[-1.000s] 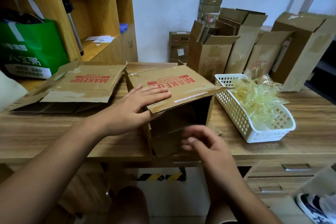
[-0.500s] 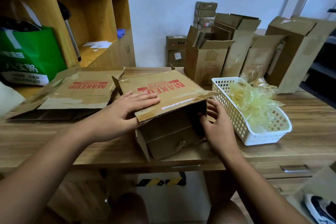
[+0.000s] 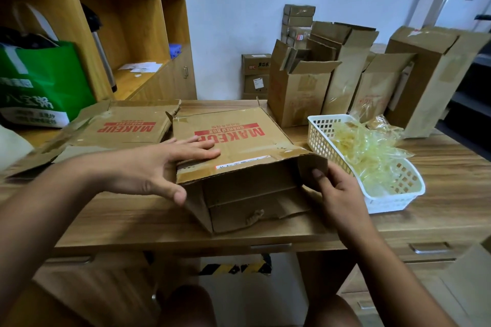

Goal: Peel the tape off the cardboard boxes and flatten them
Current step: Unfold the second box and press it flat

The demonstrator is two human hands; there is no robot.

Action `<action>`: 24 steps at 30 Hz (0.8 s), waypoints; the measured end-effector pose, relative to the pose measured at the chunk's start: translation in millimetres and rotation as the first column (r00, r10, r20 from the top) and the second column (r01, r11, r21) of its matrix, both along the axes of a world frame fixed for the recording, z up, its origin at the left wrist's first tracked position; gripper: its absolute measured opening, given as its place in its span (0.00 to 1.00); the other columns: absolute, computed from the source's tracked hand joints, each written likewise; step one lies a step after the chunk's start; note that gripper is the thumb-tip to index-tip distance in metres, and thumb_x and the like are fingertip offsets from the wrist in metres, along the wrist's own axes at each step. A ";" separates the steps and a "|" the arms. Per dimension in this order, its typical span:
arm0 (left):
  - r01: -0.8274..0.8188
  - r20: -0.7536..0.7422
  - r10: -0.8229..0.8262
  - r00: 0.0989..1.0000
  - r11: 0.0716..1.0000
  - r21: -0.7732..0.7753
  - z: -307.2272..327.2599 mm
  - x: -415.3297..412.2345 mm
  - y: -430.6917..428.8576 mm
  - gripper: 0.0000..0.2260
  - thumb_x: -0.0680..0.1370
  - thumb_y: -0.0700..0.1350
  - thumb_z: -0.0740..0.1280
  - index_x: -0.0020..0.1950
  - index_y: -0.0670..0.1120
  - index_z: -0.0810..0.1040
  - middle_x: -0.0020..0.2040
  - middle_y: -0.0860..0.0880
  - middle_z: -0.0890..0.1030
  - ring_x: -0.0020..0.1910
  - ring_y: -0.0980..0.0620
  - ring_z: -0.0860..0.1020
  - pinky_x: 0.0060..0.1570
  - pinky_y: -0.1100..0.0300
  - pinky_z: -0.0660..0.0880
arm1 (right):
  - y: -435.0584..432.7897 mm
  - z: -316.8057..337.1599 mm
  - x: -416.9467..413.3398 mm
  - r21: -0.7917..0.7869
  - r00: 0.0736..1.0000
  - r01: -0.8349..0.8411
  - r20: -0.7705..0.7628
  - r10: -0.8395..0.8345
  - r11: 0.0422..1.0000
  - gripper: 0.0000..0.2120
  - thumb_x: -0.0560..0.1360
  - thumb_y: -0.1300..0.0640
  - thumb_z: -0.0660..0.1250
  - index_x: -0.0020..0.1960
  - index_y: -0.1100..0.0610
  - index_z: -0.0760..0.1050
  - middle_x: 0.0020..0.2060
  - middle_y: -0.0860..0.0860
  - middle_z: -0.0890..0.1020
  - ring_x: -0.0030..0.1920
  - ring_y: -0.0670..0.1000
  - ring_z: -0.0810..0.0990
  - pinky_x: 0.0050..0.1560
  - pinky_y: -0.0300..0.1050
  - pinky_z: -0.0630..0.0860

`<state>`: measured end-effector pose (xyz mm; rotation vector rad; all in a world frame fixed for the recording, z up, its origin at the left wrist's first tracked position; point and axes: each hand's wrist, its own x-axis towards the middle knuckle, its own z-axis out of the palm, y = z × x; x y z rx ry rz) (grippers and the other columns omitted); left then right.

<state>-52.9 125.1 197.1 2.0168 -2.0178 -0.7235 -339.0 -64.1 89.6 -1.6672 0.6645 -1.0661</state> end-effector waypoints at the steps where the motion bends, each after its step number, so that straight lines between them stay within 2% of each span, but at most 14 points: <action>1: 0.003 -0.012 -0.003 1.000 1.000 0.001 1.1 0.5 1.2 0.48 0.54 0.84 0.62 0.73 0.77 0.55 0.75 0.76 0.49 0.77 0.69 0.40 0.76 0.51 0.40 | -0.5 -2.5 0.4 -0.016 1.000 0.013 -0.003 -0.013 1.000 0.20 0.84 0.63 0.61 0.55 0.40 0.82 0.51 0.41 0.86 0.56 0.43 0.83 0.53 0.39 0.80; 3: -0.011 -0.031 0.010 0.999 0.999 -0.032 -1.3 -0.4 0.5 0.49 0.52 0.87 0.55 0.73 0.75 0.61 0.76 0.74 0.53 0.77 0.68 0.44 0.77 0.53 0.44 | -1.5 -6.6 0.8 -0.073 0.999 0.044 -0.006 -0.045 0.996 0.18 0.84 0.61 0.61 0.58 0.40 0.81 0.53 0.43 0.85 0.58 0.47 0.83 0.56 0.47 0.80; 4: -0.039 -0.046 0.035 0.998 0.996 -0.075 -3.9 -0.6 0.2 0.48 0.53 0.88 0.51 0.71 0.73 0.65 0.76 0.72 0.57 0.78 0.66 0.48 0.77 0.53 0.47 | -1.2 -8.0 0.6 -0.122 0.998 0.060 -0.006 -0.061 0.991 0.17 0.84 0.61 0.61 0.59 0.41 0.81 0.53 0.44 0.85 0.58 0.47 0.83 0.57 0.48 0.79; 5: -0.080 -0.070 0.072 0.995 0.990 -0.119 -6.8 -0.9 0.0 0.47 0.54 0.88 0.48 0.69 0.71 0.70 0.75 0.71 0.61 0.77 0.66 0.53 0.77 0.53 0.53 | 0.2 -8.1 0.4 -0.182 0.997 0.075 -0.010 -0.078 0.980 0.17 0.83 0.60 0.61 0.59 0.40 0.80 0.53 0.43 0.85 0.57 0.46 0.83 0.57 0.46 0.78; 7: -0.172 -0.129 0.152 0.980 0.970 -0.169 -12.6 -2.9 0.7 0.36 0.62 0.85 0.50 0.63 0.72 0.75 0.68 0.76 0.67 0.69 0.77 0.60 0.68 0.63 0.64 | 4.3 -7.2 -1.5 -0.294 0.995 0.084 -0.028 -0.096 0.952 0.19 0.82 0.61 0.61 0.60 0.38 0.79 0.54 0.40 0.85 0.58 0.43 0.82 0.57 0.36 0.75; 9: -0.230 -0.147 0.204 0.968 0.956 -0.184 -19.5 -7.3 1.3 0.23 0.70 0.77 0.57 0.62 0.72 0.73 0.62 0.78 0.69 0.61 0.81 0.64 0.54 0.70 0.67 | 7.3 -6.3 -5.4 -0.352 0.993 0.058 -0.077 -0.091 0.934 0.22 0.82 0.65 0.62 0.64 0.39 0.79 0.59 0.36 0.82 0.63 0.40 0.79 0.62 0.31 0.72; 11: -0.244 -0.093 0.228 0.969 0.947 -0.211 -30.6 -9.1 2.1 0.24 0.72 0.73 0.59 0.67 0.73 0.68 0.60 0.76 0.70 0.61 0.76 0.68 0.51 0.71 0.69 | 10.5 -2.9 -9.6 -0.409 0.976 0.016 -0.192 -0.103 0.912 0.25 0.80 0.69 0.63 0.65 0.41 0.79 0.64 0.34 0.80 0.68 0.39 0.76 0.70 0.41 0.72; 13: -0.236 0.032 0.245 0.969 0.957 -0.171 -44.7 -10.9 -0.4 0.27 0.73 0.76 0.55 0.72 0.76 0.58 0.61 0.72 0.67 0.60 0.69 0.70 0.54 0.66 0.72 | 14.8 5.5 -11.6 -0.441 0.926 -0.062 -0.360 -0.113 0.895 0.28 0.77 0.70 0.64 0.65 0.41 0.80 0.66 0.34 0.78 0.69 0.39 0.74 0.73 0.52 0.70; 15: -0.237 0.161 0.250 0.955 0.967 -0.098 -60.5 -10.7 -3.2 0.28 0.71 0.78 0.51 0.72 0.77 0.56 0.63 0.67 0.64 0.61 0.66 0.66 0.59 0.60 0.71 | 20.5 15.7 -12.8 -0.421 0.831 -0.190 -0.550 -0.083 0.887 0.28 0.75 0.63 0.66 0.68 0.37 0.76 0.68 0.31 0.74 0.71 0.36 0.70 0.74 0.51 0.68; 17: -0.249 0.187 0.259 0.948 0.966 -0.074 -72.6 -10.1 -3.8 0.29 0.70 0.79 0.49 0.72 0.77 0.58 0.68 0.67 0.62 0.67 0.65 0.62 0.66 0.55 0.67 | 23.5 22.0 -15.8 -0.344 0.704 -0.317 -0.710 -0.024 0.884 0.27 0.75 0.43 0.65 0.73 0.29 0.66 0.72 0.25 0.66 0.73 0.31 0.62 0.76 0.47 0.65; 19: -0.246 0.180 0.254 0.950 0.967 -0.067 -82.1 -9.9 -4.4 0.30 0.71 0.79 0.50 0.73 0.76 0.59 0.75 0.66 0.58 0.74 0.63 0.57 0.74 0.49 0.62 | 23.4 23.9 -16.1 -0.244 0.612 -0.395 -0.789 0.055 0.886 0.34 0.70 0.24 0.56 0.75 0.27 0.57 0.74 0.23 0.58 0.75 0.28 0.54 0.78 0.45 0.60; 20: -0.241 0.182 0.248 0.951 0.969 -0.062 -86.6 -9.9 -4.9 0.31 0.71 0.79 0.49 0.73 0.75 0.58 0.78 0.66 0.54 0.77 0.61 0.54 0.76 0.47 0.59 | 22.5 23.6 -13.4 -0.229 0.597 -0.405 -0.800 0.066 0.885 0.37 0.68 0.19 0.52 0.76 0.27 0.56 0.75 0.24 0.57 0.76 0.29 0.51 0.78 0.44 0.58; 22: -0.231 0.195 0.238 0.951 0.971 -0.060 -94.1 -10.0 -6.8 0.32 0.71 0.78 0.49 0.75 0.73 0.56 0.80 0.66 0.49 0.79 0.62 0.48 0.78 0.47 0.52 | 18.7 21.7 -2.6 -0.253 0.627 -0.390 -0.777 0.055 0.885 0.40 0.70 0.20 0.47 0.78 0.33 0.58 0.77 0.29 0.56 0.77 0.31 0.48 0.79 0.44 0.52; 24: -0.214 0.225 0.220 0.949 0.975 -0.055 -101.4 -10.6 -7.9 0.32 0.73 0.76 0.48 0.77 0.72 0.52 0.80 0.66 0.46 0.78 0.65 0.43 0.79 0.51 0.45 | 12.4 16.7 9.9 -0.292 0.621 -0.386 -0.784 0.013 0.875 0.36 0.75 0.27 0.48 0.80 0.39 0.57 0.80 0.36 0.54 0.79 0.35 0.44 0.81 0.45 0.46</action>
